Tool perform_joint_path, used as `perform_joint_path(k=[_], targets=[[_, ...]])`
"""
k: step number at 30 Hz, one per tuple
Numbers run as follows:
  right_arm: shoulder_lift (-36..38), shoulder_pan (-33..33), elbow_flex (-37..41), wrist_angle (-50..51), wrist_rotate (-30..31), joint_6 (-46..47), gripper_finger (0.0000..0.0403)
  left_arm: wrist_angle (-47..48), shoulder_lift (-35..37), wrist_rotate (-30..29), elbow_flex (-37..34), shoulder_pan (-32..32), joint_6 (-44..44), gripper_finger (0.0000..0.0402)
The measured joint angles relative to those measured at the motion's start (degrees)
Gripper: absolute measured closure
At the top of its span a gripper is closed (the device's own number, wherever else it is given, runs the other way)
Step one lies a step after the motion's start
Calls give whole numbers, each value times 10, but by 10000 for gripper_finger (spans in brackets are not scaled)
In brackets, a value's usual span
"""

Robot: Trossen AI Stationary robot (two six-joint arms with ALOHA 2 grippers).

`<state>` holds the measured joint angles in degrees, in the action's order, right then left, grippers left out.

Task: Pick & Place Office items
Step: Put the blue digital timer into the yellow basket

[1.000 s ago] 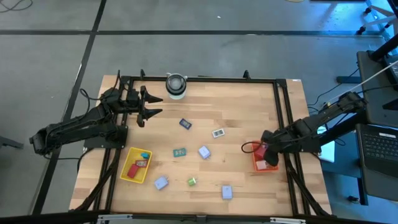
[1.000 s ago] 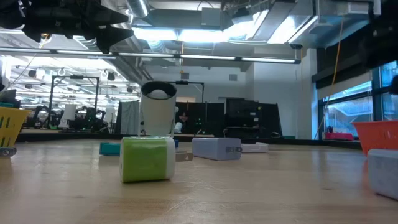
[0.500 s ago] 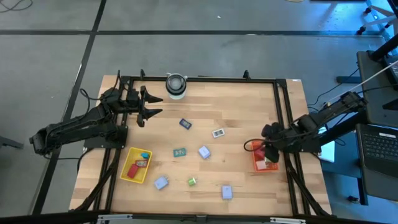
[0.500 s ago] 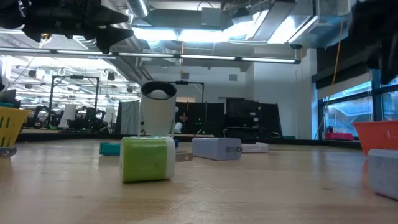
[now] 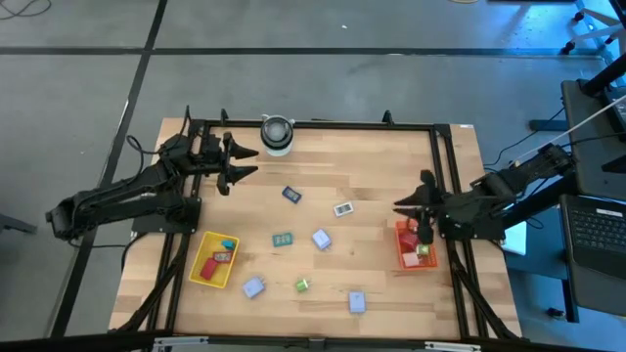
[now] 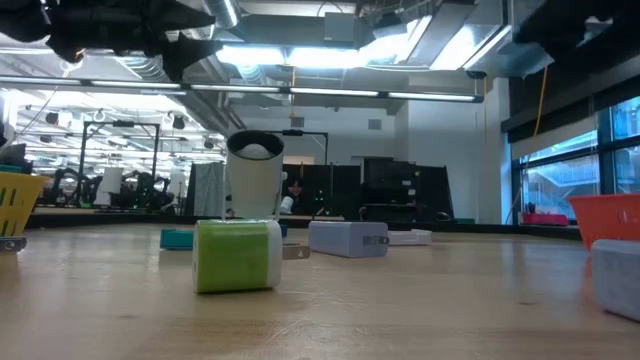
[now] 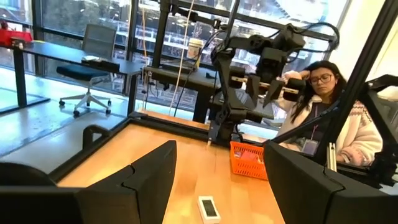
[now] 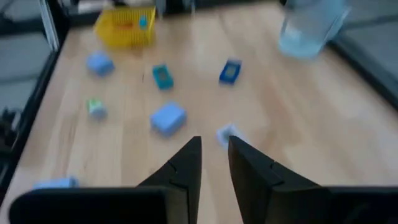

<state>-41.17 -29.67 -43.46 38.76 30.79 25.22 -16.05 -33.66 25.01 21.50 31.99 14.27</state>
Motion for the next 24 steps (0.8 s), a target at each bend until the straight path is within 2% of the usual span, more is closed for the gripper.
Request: perform_joint_path(k=[3, 5, 10, 14, 18, 24], targets=[[33, 0, 0, -25, 31, -25, 323, 35, -6, -1, 18, 0, -14, 164], [53, 1, 0, -56, 37, -49, 323, 71, -11, -25, 29, 0, -18, 164], [73, 4, 0, -126, 9, -137, 323, 155, -36, -99, 60, 0, -26, 164], [80, 33, 12, -154, -14, -148, 323, 157, -46, -104, 68, 0, -45, 164], [94, 80, 80, -221, -75, -164, 323, 134, -38, -97, 68, 0, -59, 164], [136, 169, 184, -375, -195, -186, 323, 129, -25, -89, 69, 0, -70, 164]])
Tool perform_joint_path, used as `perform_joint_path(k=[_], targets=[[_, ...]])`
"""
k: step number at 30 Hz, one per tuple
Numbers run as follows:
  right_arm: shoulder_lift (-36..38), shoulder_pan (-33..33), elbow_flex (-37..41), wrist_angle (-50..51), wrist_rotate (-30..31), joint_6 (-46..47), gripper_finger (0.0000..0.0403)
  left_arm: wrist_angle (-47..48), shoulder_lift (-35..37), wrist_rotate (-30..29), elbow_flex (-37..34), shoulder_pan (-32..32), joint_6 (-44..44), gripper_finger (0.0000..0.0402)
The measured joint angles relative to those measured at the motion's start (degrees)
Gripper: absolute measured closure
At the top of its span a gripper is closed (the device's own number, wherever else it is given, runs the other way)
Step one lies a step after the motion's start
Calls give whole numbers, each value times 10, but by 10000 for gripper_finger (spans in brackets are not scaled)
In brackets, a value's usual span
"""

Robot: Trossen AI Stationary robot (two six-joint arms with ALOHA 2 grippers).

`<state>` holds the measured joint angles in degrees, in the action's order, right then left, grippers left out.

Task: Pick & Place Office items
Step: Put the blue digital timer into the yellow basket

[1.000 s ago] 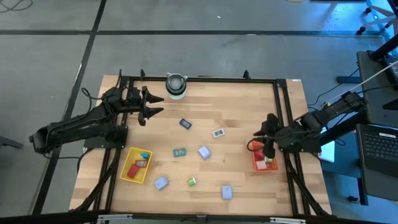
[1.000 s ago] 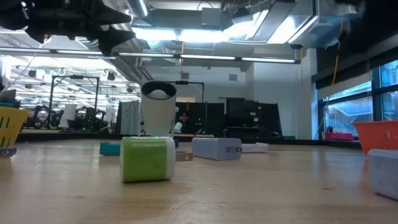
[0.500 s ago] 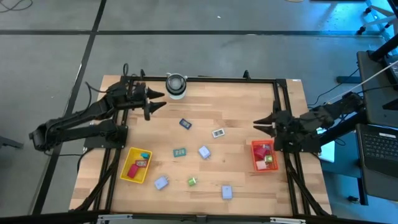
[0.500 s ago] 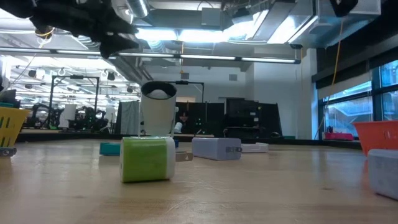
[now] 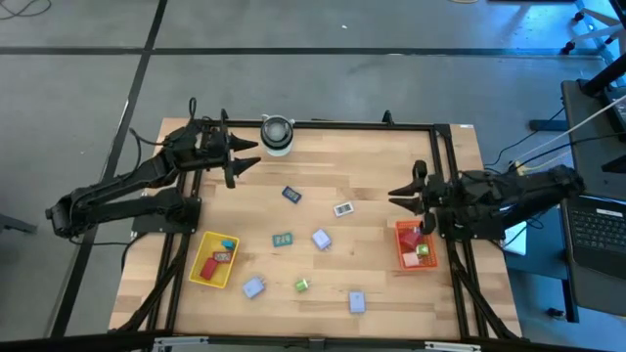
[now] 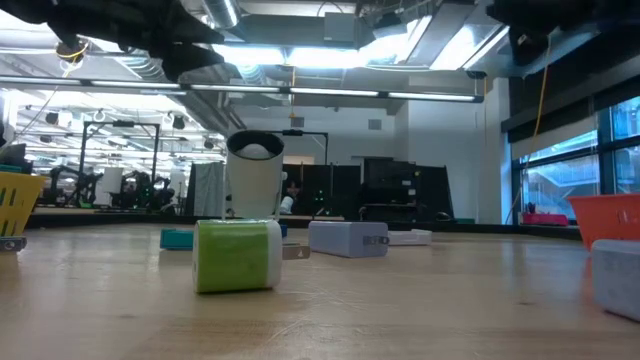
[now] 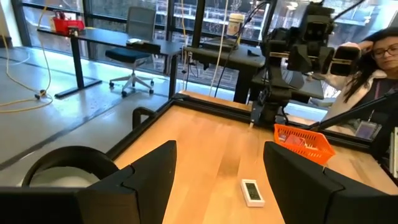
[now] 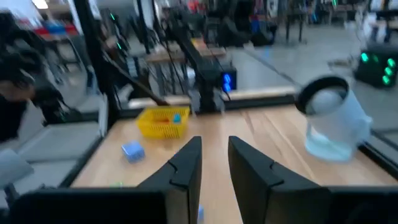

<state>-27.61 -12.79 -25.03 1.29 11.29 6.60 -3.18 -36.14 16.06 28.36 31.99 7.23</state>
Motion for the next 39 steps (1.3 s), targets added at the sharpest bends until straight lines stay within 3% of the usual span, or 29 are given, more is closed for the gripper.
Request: perform_joint_path(k=[6, 13, 19, 24, 33, 39], targets=[[8, 124, 34, -76, -122, 27, 323, 3, -18, -2, 0, 0, -10, 164], [-51, 218, 34, -93, -167, 69, 338, 2, -81, -5, 0, 0, -31, 164], [-122, 253, 34, -125, -138, 29, 363, 1, -125, -10, 0, 0, -50, 164], [-180, 271, 34, -178, -89, 19, 362, 4, -132, -9, 0, 0, -57, 164], [-233, 278, 34, -238, -87, -1, 312, 39, -134, 27, 0, 0, -56, 164], [-234, 278, 34, -240, -86, -27, 269, 66, -162, 7, 0, -34, -63, 164]])
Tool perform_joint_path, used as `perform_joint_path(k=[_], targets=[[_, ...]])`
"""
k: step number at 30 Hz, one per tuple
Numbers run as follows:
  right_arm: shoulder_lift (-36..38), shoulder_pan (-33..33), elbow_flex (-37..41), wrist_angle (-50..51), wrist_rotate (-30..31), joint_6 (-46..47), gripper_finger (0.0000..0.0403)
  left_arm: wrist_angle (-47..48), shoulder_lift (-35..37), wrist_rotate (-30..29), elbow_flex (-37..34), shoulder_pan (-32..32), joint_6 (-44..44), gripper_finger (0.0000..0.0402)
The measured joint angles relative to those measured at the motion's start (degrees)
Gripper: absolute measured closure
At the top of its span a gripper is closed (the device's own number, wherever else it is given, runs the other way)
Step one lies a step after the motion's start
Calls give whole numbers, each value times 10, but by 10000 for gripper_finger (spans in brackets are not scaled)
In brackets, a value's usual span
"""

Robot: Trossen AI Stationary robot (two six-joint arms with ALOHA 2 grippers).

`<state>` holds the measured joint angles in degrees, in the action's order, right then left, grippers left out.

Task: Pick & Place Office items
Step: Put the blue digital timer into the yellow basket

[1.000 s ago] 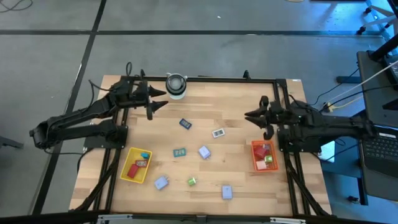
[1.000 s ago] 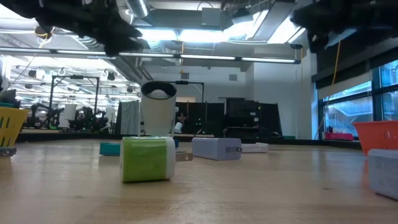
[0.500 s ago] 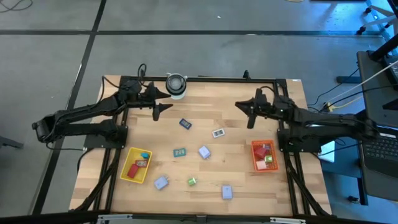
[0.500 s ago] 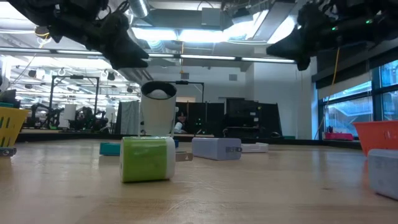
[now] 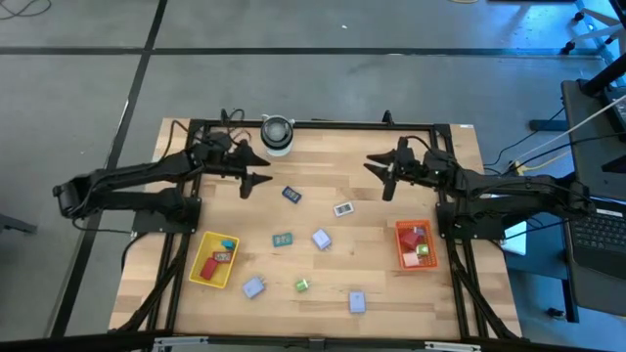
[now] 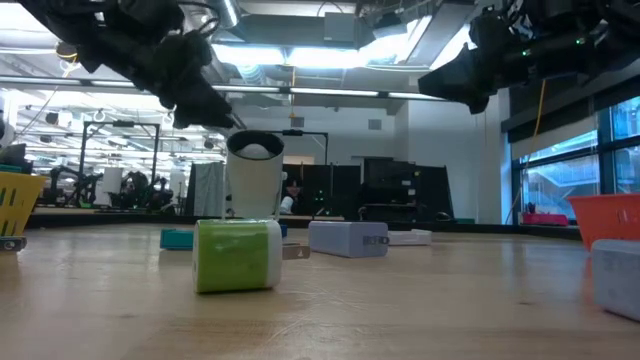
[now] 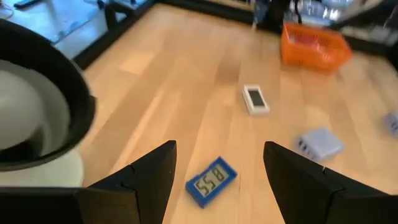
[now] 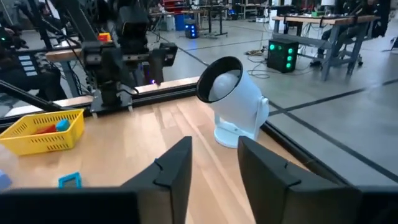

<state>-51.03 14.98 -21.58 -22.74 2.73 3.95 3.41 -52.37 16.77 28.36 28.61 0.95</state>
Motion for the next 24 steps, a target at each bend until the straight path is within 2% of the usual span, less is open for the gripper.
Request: perform_joint_path(k=[3, 7, 9, 12, 18, 24], targets=[[0, 0, 0, -7, 9, 3, 252, 1, -28, -33, 3, -31, -36, 161], [0, 0, 0, -10, 10, 3, 227, -11, -68, -164, 25, -74, -51, 156], [-1, 0, 0, -9, 26, 3, 215, 4, -84, -195, 38, -91, -66, 155], [-4, 0, 0, 2, 57, 13, 197, 42, -110, -198, 71, -116, -91, 155], [-3, 0, 0, 6, 67, 46, 172, 206, -174, -201, 156, -143, -175, 155], [-3, 0, 0, 22, 49, 46, 163, 238, -251, -193, 207, -145, -244, 155]])
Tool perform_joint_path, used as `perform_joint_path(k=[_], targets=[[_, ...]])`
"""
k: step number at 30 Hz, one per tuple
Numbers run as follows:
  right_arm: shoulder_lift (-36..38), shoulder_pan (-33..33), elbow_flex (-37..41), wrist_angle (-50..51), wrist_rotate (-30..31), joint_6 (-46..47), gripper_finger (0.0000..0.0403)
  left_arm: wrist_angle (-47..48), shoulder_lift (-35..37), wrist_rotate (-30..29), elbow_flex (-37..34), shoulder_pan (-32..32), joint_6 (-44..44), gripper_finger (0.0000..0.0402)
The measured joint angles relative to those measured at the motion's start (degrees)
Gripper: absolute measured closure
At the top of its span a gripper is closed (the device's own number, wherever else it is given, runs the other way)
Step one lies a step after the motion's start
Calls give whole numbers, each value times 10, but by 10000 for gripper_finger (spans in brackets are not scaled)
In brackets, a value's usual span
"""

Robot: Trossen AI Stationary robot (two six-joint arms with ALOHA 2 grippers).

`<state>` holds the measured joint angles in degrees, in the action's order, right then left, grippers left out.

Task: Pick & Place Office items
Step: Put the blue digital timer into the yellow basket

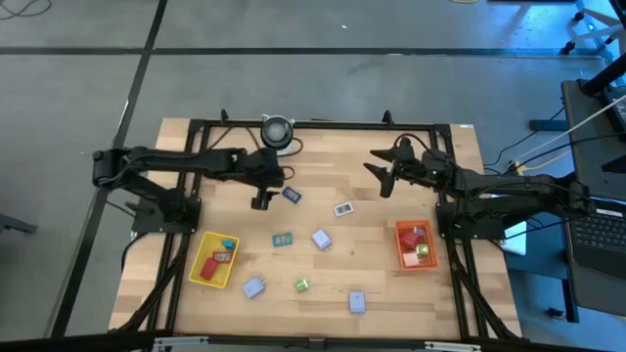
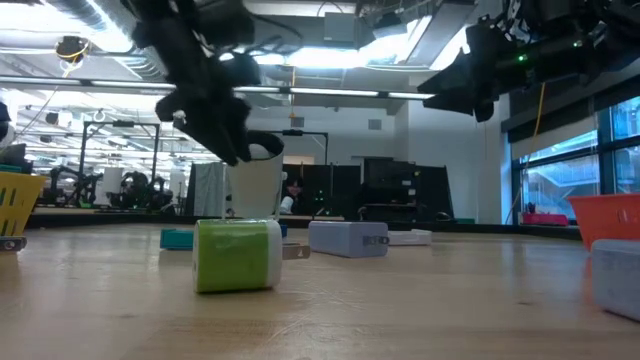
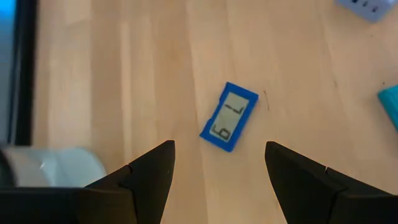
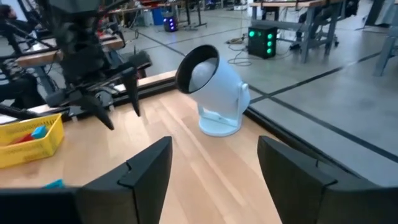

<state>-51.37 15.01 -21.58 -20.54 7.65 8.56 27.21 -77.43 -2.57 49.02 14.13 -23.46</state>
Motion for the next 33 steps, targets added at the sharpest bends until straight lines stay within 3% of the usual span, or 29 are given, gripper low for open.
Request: perform_joint_path(k=[9, 16, 20, 33], targets=[[0, 0, 0, 10, 14, -1, 163, 2, -98, 30, 33, -6, -30, 154], [0, -2, 0, 15, 4, 0, 163, 2, -162, 18, 51, -22, -75, 134], [0, -4, 0, 19, 3, 0, 163, 3, -188, -7, 68, -26, -93, 130], [0, -4, 0, 19, 3, 0, 163, 1, -230, -5, 92, -26, -127, 132]])
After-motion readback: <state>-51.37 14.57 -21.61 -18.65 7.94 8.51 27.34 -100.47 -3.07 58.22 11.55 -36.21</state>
